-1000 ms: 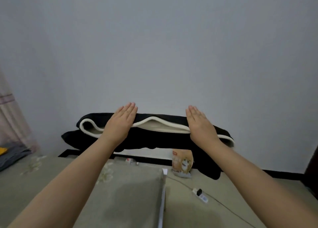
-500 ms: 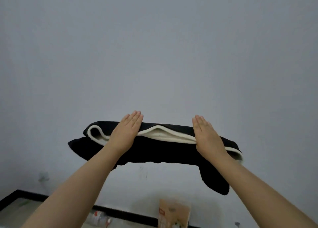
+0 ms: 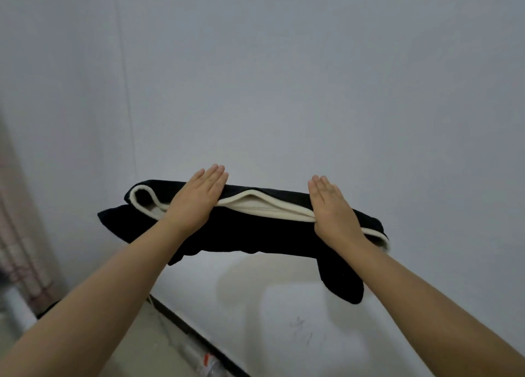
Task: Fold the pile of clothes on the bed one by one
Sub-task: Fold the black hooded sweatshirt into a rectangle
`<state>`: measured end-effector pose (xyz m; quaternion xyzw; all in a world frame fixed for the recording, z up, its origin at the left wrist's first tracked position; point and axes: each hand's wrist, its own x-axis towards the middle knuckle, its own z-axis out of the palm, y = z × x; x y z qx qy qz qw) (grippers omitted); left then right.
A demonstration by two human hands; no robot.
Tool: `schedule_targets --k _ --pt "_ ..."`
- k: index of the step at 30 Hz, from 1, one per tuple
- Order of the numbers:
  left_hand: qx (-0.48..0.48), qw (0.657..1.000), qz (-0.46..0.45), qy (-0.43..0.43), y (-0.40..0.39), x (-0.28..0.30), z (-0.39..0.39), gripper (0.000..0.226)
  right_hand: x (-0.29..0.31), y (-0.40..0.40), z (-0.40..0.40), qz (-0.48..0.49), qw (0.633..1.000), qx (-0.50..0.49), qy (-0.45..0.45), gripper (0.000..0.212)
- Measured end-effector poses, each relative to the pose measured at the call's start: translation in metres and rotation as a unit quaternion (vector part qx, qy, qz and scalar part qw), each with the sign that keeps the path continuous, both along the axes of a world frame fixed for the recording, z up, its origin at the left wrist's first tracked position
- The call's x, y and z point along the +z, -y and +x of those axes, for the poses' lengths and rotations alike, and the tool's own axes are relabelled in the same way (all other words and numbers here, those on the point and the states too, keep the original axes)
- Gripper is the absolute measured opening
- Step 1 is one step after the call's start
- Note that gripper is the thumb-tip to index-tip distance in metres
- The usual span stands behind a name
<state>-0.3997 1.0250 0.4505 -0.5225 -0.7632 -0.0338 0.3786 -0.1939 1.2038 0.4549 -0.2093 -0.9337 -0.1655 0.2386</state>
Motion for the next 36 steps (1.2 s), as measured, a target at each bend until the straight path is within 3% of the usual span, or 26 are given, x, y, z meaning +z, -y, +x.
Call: schedule_targets --k 6,10,14,22,26,31,36 --pt "0.075 0.996 0.052 -0.011 -0.012 -0.002 -0.101 0.069 0.008 -0.041 -0.15 -0.007 0.992 0.128 -0.018 0.067" --pt "0.175 0.982 0.056 0.033 0.029 -0.014 -0.15 0.067 0.006 -0.028 -0.241 -0.012 0.973 0.231 -0.016 0.064" --pt "0.255 0.966 0.042 0.013 0.083 -0.012 -0.176 0.07 -0.001 0.006 -0.326 -0.005 0.942 0.335 -0.011 0.067" --pt "0.442 0.893 0.066 0.049 0.192 -0.029 -0.211 0.063 -0.009 0.108 -0.47 0.004 0.867 0.496 0.037 0.067" --pt "0.544 0.835 0.032 0.069 0.228 -0.013 -0.241 0.065 -0.001 0.152 -0.537 -0.008 0.826 0.563 0.033 0.07" --pt "0.618 0.781 0.003 0.087 0.257 -0.023 -0.28 0.064 -0.023 0.2 -0.609 -0.029 0.786 0.617 0.022 0.069" --pt "0.671 0.729 -0.014 0.135 0.318 -0.058 -0.338 0.063 -0.061 0.277 -0.695 -0.025 0.752 0.655 0.071 0.069"
